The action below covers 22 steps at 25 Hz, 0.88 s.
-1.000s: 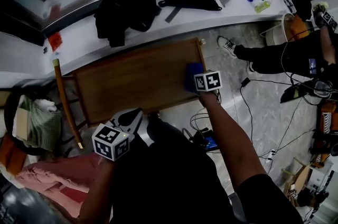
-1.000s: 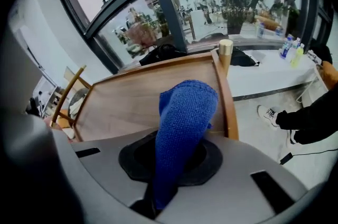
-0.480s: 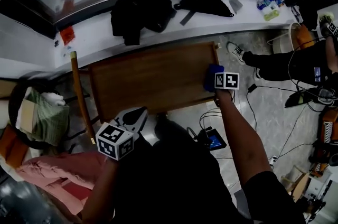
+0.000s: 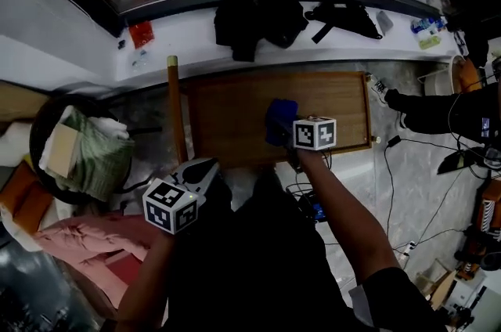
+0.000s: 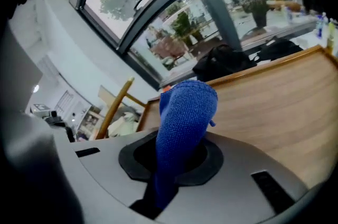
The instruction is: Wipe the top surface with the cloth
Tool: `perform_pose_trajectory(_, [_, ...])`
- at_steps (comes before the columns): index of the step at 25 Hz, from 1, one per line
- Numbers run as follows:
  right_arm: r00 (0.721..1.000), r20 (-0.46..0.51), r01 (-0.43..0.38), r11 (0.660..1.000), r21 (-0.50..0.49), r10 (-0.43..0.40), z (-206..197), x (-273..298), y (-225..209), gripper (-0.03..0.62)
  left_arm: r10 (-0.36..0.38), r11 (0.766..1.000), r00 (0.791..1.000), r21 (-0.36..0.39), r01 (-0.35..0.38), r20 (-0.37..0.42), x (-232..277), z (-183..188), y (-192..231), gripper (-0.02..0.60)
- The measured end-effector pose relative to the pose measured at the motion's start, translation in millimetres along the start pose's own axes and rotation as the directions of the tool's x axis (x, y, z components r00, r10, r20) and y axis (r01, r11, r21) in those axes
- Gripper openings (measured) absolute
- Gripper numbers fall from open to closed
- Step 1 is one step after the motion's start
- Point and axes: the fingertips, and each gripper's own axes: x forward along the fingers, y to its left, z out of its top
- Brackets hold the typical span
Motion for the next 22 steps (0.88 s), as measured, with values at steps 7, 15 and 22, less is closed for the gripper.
perform_pose_trajectory(7, [0.965, -0.187, -0.195, 0.98, -0.049, 0.183, -60, 116, 137, 0.057, 0.049, 0.998, 0.999, -0.028, -0.049, 0.003, -50, -25, 41, 0.009])
perform_pose_trajectory(15, [0.946, -0.296, -0.186, 0.971, -0.151, 0.135, -109, 160, 155, 0.057, 0.086, 0.993, 0.996, -0.081, -0.084, 0.021, -76, -48, 55, 0.009])
perform_pose_trajectory(22, [0.935, -0.334, -0.186, 0.969, -0.163, 0.123, -108, 160, 146, 0.055, 0.097, 0.99, 0.995, -0.1, -0.095, 0.017, -68, -52, 48, 0.009])
